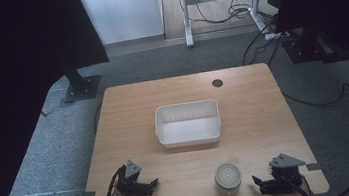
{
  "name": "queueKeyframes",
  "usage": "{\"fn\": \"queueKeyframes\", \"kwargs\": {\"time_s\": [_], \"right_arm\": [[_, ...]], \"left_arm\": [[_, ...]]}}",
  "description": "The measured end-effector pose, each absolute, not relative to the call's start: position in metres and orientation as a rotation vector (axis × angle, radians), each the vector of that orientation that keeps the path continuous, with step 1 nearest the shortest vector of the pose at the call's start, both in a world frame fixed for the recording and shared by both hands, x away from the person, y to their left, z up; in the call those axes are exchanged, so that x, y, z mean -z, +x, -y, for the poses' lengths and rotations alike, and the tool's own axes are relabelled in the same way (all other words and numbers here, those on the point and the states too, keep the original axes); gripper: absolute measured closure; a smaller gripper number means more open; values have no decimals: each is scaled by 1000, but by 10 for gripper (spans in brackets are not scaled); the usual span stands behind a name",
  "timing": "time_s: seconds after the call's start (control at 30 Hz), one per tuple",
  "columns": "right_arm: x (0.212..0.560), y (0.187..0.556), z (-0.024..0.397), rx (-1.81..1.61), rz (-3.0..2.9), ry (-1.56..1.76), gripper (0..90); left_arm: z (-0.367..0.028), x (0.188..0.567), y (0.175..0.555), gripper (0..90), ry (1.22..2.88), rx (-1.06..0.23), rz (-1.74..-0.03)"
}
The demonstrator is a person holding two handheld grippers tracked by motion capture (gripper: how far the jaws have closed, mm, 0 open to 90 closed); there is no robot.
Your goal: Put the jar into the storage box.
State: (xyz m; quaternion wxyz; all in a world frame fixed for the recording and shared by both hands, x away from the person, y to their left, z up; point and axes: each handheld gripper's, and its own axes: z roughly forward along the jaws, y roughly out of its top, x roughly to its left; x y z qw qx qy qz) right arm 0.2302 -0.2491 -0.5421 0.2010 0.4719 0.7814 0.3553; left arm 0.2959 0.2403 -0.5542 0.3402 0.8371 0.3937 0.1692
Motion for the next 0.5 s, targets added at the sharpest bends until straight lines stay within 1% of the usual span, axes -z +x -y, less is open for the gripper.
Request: {"fn": "queueKeyframes", "kwargs": {"time_s": [0.5], "right_arm": [[535, 214, 239, -1050, -2224, 1267, 0]], "left_arm": [[-240, 554, 296, 3, 2178, -441, -1024]]}}
